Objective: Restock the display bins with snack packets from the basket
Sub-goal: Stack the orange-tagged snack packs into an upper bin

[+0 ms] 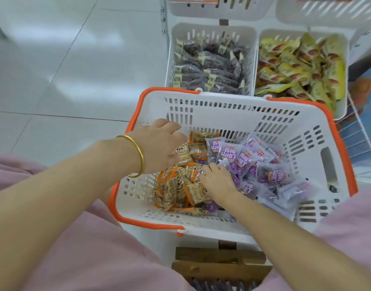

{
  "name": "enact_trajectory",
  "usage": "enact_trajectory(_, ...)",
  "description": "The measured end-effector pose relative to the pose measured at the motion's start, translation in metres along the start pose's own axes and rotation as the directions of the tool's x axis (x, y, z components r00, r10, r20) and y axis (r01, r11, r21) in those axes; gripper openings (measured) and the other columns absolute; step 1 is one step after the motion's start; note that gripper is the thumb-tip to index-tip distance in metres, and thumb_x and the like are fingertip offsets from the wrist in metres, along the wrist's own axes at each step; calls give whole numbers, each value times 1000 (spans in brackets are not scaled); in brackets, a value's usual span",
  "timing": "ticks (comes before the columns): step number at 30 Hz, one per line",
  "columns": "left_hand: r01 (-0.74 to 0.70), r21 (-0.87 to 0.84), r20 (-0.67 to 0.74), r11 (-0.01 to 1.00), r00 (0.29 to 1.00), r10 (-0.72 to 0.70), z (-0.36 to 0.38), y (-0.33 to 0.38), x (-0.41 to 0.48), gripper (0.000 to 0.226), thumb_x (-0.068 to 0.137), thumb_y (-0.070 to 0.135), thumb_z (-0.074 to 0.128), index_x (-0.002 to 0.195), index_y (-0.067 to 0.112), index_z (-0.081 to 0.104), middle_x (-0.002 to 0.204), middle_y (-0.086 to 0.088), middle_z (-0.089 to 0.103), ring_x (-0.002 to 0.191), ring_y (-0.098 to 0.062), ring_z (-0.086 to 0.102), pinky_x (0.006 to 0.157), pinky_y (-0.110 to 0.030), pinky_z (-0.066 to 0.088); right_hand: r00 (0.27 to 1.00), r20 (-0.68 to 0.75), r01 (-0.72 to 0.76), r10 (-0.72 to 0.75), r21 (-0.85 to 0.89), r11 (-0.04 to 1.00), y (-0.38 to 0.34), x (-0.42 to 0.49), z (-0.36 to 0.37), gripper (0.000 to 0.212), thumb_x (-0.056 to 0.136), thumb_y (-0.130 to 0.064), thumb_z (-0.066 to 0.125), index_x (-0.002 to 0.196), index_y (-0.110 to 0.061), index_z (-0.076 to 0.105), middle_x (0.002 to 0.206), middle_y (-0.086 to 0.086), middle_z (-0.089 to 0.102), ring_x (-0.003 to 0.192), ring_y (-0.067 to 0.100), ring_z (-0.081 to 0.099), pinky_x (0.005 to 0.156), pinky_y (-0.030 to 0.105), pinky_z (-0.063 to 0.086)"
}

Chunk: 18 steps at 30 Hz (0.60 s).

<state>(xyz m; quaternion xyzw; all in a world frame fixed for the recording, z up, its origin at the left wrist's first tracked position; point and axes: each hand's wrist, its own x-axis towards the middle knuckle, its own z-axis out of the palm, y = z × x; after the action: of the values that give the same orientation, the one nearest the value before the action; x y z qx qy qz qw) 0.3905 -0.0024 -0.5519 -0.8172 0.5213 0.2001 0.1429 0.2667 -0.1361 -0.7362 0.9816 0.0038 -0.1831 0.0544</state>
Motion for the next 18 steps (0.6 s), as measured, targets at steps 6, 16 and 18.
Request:
enact_trajectory(6,19,11,21,1000,1000,-19,5,0,2,53,97,42,36,145,24,23,153,-6,15,141,-26,11,112,-43,26,993,21,76,-115,630,773,4,12,-28,24,81,-5,60,88,-18,41,96,-1,39,67,19,45,62,38,43)
enact_trajectory(16,68,-23,88,997,994,-66,8,-1,1,50,96,40,39,142,22,30,151,-6,20,139,-27,16,111,-43,28,957,95,158,-272,618,770,-43,48,-31,37,82,1,57,116,-12,54,123,10,48,113,30,50,85,40,46)
enact_trajectory(18,73,-40,98,997,993,-68,6,-2,1,51,96,41,39,143,23,29,152,-5,19,140,-26,14,112,-43,27,976,32,141,-217,664,734,-31,43,-34,17,83,-1,59,95,-13,60,114,7,49,104,28,53,83,38,46)
